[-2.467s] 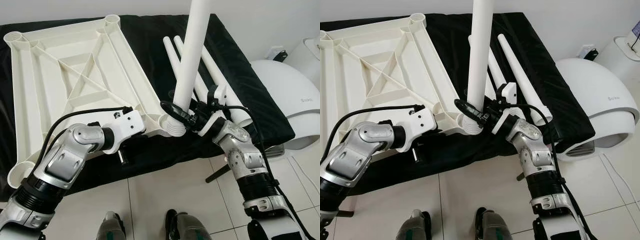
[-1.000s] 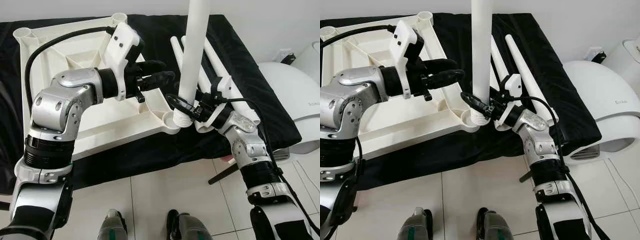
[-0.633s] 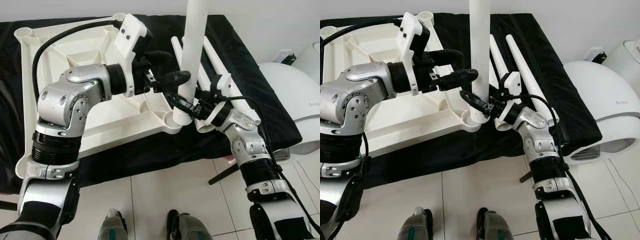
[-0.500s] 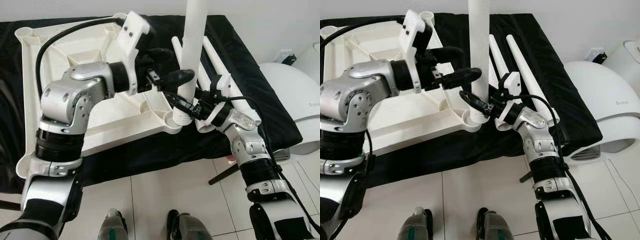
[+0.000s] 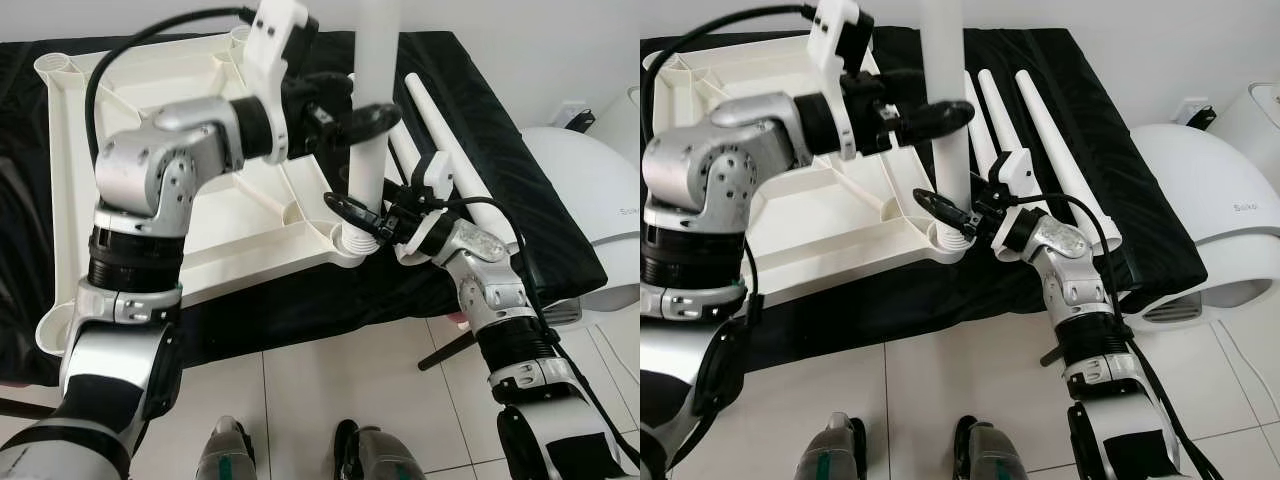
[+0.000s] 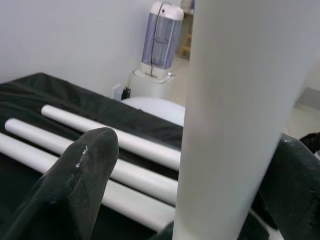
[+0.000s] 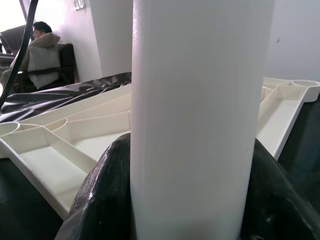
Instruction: Building children table
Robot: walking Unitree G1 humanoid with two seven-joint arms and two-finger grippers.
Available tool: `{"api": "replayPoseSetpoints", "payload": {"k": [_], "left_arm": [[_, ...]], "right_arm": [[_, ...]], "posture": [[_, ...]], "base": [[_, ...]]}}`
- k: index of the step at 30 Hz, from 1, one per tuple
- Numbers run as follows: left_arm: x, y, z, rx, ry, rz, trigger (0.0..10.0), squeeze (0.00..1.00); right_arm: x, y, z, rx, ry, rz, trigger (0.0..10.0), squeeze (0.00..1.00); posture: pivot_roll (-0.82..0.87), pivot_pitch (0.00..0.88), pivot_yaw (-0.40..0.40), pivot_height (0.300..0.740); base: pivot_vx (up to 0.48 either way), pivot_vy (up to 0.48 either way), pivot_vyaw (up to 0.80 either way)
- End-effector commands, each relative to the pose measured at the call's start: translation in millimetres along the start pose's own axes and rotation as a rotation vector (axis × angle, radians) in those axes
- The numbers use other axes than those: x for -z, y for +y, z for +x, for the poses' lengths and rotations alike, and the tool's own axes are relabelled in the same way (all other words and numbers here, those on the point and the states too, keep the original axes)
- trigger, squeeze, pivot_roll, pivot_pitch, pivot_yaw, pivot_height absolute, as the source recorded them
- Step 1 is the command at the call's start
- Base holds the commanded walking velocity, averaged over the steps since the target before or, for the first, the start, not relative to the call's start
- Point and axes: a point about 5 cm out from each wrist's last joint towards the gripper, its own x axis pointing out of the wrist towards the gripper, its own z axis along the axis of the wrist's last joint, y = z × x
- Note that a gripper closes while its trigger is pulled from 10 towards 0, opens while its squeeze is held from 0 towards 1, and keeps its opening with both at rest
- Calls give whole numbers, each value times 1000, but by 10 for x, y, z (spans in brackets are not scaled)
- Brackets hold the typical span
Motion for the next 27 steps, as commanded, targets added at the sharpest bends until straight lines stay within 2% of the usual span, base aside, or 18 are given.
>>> {"api": "replayPoseSetpoints", "payload": {"k": [1, 6, 11, 12, 13, 14, 27], "left_arm": [[-35, 57, 14, -88, -13, -27, 10000, 0], [-95, 79, 33, -104, -48, -80, 10000, 0], [-81, 98, 38, -119, -42, -112, 10000, 0], [-75, 100, 38, -119, -41, -111, 7255, 0], [-75, 100, 38, -119, -41, -111, 7255, 0], [-75, 112, 31, -129, -48, -111, 0, 0], [-124, 85, 22, -107, -73, -104, 0, 0]], "right_arm": [[-3, 8, 5, -18, 4, -29, 10000, 0], [17, 2, 1, -10, 11, -39, 10000, 0], [11, -10, 3, -3, 9, -42, 10000, 0], [10, -14, 3, -2, 9, -44, 10000, 0], [10, -14, 3, -2, 9, -44, 10000, 0], [7, -21, 1, 1, 9, -45, 10000, 0], [-5, -73, -9, 36, 7, -65, 10000, 0]], "posture": [[91, 142, -52, 740], [91, 140, -52, 740], [91, 144, -52, 740], [91, 144, -52, 740], [91, 144, -52, 740], [91, 147, -52, 740], [91, 158, -51, 740]], "base": [[0, 0, 0], [0, 0, 0], [0, 0, 0], [0, 0, 0], [0, 0, 0], [0, 0, 0], [0, 0, 0]]}}
